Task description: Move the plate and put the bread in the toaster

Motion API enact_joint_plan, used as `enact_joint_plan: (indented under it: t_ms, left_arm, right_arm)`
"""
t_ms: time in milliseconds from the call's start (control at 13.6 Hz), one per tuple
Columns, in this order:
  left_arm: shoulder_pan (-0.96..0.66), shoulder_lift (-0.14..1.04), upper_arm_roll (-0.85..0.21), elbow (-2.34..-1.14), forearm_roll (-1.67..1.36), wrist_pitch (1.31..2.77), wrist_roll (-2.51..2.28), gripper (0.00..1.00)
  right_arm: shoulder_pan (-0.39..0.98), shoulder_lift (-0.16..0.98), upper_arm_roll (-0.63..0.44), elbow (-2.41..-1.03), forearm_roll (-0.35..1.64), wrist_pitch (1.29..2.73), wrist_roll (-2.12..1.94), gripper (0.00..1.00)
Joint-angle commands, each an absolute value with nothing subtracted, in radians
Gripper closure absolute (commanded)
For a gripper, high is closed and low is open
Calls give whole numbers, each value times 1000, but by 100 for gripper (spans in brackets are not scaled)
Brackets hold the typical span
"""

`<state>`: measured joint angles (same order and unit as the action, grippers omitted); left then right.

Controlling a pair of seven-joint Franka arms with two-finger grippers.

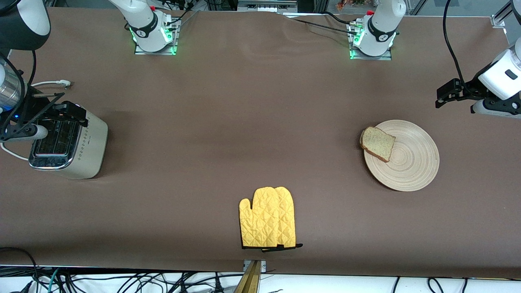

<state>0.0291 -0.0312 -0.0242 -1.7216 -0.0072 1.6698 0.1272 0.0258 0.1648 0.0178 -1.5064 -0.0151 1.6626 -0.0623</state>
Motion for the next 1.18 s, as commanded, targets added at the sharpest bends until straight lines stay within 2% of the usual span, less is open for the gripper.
enact_joint_plan:
  t_ms: [0,1106]
  left_arm:
    - [32,-26,-21,-1706,-21,1660,123,0]
    - [31,-20,-25,-1706,-20,1641,126,0]
  right_arm:
    - [23,172,21,-1483,-29,1647,-64,0]
    - [20,172,21,-1483,-29,1647,-64,0]
